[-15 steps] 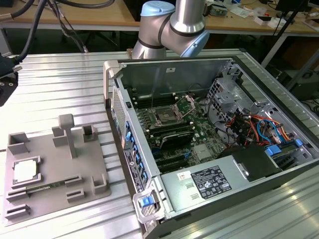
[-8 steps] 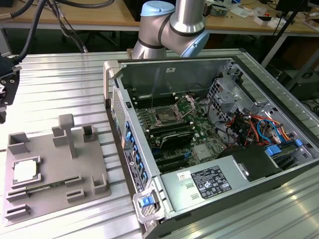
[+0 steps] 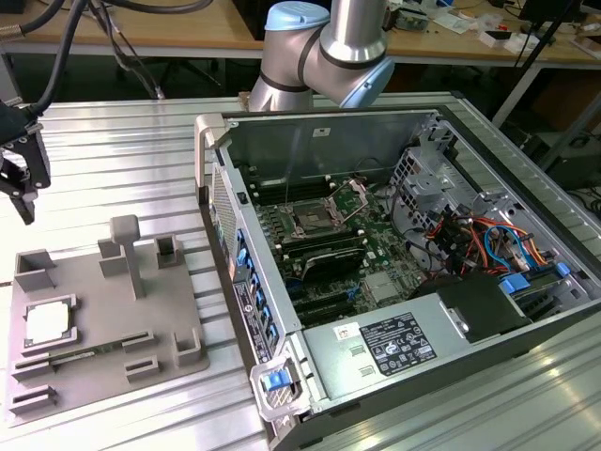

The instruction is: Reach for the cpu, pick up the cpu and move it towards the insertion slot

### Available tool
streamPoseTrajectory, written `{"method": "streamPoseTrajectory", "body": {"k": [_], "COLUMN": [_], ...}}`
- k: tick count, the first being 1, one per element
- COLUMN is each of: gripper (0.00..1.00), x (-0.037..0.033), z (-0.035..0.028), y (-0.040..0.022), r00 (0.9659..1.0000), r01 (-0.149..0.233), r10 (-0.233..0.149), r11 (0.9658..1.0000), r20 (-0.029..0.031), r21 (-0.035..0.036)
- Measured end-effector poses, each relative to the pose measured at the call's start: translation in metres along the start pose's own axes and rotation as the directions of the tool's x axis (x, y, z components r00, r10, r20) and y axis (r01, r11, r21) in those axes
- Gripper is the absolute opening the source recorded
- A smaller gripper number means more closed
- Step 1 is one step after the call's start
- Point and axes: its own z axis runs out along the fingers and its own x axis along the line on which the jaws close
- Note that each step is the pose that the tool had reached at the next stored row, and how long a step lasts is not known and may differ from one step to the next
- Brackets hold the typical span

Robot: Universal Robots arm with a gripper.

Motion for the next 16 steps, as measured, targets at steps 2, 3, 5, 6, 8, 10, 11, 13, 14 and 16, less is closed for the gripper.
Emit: {"method": "streamPoseTrajectory", "body": {"k": [2,3,5,6,8,10,11,13,14,16], "gripper": [0.78,0.78,0.78,0.78,0.78,0.78,0.78,0.78,0.78,0.78], "x": [0.0003,0.0004,0.0004,0.0004,0.0004,0.0004,0.0004,0.0004,0.0004,0.0004], "z": [0.0025,0.0042,0.0069,0.0074,0.0076,0.0078,0.0079,0.0080,0.0083,0.0093], "y": [-0.0002,-0.0003,-0.0005,-0.0005,-0.0006,-0.0006,-0.0006,-0.0006,-0.0006,-0.0006], "r00": [0.9994,0.9986,0.9956,0.9949,0.9944,0.9944,0.9943,0.9943,0.9943,0.9943], "r01": [0.035,0.054,0.094,0.101,0.106,0.106,0.106,0.106,0.106,0.106], "r10": [-0.035,-0.054,-0.094,-0.101,-0.106,-0.106,-0.106,-0.106,-0.106,-0.106], "r11": [0.9994,0.9986,0.9956,0.9949,0.9944,0.9944,0.9944,0.9943,0.9944,0.9943], "r20": [-0.0014,-0.0022,-0.0038,-0.0042,-0.0044,-0.0042,-0.0042,-0.0042,-0.0041,-0.0041], "r21": [-0.0005,-0.0007,-0.0014,-0.0018,-0.0022,-0.0022,-0.0023,-0.0023,-0.0023,-0.0023]}}
